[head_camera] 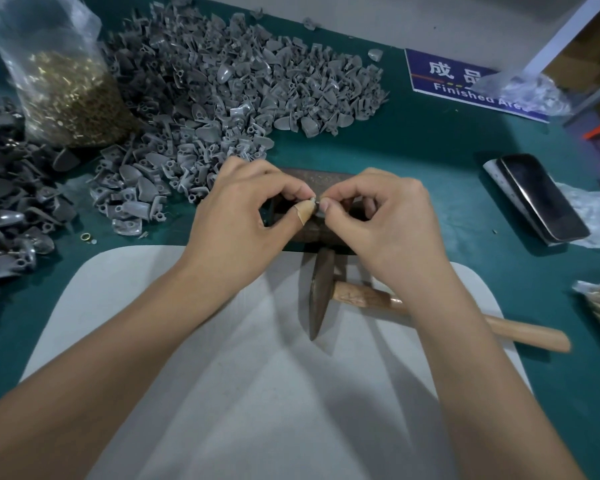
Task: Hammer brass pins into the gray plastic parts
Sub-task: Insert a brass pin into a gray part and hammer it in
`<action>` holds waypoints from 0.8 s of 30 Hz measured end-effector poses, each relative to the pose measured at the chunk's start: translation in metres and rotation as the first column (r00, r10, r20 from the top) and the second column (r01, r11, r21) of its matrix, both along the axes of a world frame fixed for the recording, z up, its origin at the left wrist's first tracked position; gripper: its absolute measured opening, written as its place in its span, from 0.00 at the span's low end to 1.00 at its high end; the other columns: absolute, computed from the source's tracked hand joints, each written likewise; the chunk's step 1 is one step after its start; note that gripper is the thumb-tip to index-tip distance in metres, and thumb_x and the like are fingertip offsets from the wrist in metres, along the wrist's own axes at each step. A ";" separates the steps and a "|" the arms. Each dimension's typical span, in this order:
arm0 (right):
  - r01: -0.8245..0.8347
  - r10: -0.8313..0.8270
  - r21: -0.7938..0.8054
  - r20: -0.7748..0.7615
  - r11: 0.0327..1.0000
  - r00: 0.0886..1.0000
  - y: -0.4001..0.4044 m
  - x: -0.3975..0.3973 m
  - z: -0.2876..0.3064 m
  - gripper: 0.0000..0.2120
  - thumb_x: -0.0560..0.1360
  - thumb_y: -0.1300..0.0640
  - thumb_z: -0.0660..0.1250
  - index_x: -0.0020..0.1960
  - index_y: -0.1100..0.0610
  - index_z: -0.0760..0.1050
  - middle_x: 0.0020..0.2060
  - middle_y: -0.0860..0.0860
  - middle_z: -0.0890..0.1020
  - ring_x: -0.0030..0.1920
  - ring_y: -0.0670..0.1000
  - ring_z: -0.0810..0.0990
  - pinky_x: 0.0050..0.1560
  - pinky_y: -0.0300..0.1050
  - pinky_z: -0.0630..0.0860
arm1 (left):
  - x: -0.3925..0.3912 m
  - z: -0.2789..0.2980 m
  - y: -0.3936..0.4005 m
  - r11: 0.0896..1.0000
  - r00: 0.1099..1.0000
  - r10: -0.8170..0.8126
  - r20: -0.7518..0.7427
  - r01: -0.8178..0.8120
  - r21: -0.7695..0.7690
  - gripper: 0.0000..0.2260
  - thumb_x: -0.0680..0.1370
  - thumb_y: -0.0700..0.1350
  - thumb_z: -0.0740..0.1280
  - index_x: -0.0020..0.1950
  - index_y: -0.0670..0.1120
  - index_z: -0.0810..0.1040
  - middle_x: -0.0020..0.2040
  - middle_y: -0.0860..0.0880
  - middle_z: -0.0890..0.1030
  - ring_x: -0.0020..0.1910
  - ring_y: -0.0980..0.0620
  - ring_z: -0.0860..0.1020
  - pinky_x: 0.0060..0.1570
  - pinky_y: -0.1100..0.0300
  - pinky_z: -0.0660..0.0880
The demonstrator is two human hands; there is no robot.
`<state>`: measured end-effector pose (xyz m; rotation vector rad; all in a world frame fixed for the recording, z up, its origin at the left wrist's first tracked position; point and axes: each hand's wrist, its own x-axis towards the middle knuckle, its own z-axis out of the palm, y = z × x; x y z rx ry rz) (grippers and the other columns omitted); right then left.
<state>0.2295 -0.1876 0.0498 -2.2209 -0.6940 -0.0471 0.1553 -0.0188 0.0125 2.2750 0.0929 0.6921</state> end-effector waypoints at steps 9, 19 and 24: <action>0.046 -0.047 -0.041 -0.027 0.998 0.999 0.003 0.000 0.001 0.01 0.70 0.47 0.73 0.41 0.41 0.84 0.38 0.40 0.81 0.38 0.43 0.75 0.39 0.46 0.72 | -0.002 0.004 -0.001 0.999 0.999 -0.030 -0.018 0.030 -0.014 0.03 0.78 0.49 0.73 0.51 0.54 0.84 0.45 0.57 0.78 0.51 0.55 0.71 0.52 0.67 0.65; -0.097 0.094 0.008 0.196 0.995 0.976 -0.059 -0.026 0.004 0.06 0.80 0.52 0.69 0.48 0.49 0.85 0.42 0.39 0.81 0.45 0.44 0.77 0.45 0.33 0.68 | -0.003 0.006 -0.001 1.000 0.999 -0.019 -0.045 0.018 -0.021 0.03 0.77 0.55 0.72 0.49 0.58 0.84 0.46 0.59 0.80 0.53 0.56 0.71 0.53 0.63 0.68; -0.185 0.246 -0.340 0.145 0.922 0.958 -0.098 -0.052 -0.013 0.15 0.76 0.46 0.73 0.59 0.52 0.83 0.50 0.46 0.80 0.52 0.53 0.77 0.53 0.51 0.77 | -0.004 0.012 0.001 1.000 0.998 -0.026 -0.050 0.025 -0.015 0.04 0.75 0.56 0.72 0.48 0.59 0.84 0.44 0.62 0.79 0.52 0.56 0.71 0.53 0.56 0.71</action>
